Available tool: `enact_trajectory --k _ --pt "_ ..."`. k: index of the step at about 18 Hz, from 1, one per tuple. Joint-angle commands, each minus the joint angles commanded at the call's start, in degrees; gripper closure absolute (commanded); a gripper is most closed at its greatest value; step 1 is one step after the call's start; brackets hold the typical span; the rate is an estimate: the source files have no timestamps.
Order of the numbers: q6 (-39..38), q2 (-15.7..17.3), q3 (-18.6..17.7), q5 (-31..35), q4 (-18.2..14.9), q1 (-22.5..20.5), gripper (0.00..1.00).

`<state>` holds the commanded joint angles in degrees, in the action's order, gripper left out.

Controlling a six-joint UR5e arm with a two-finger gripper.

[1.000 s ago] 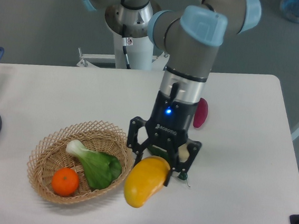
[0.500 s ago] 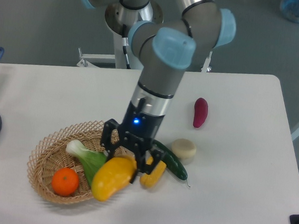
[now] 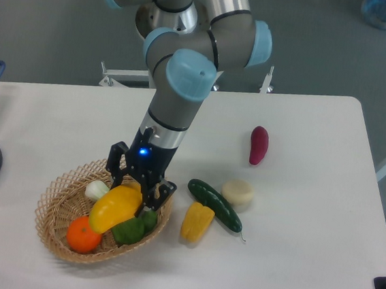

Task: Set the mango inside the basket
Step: 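Lower the mango into the basket beside the orange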

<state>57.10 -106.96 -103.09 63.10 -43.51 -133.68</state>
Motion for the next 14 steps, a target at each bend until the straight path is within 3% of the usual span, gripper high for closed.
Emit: enact_trajectory --k 4,14 --pt "5.56 -0.7 -0.8 0.44 -0.09 0.09 0.44" --pt "-0.05 -4.04 -0.01 1.23 0.0 2.02 0.43"
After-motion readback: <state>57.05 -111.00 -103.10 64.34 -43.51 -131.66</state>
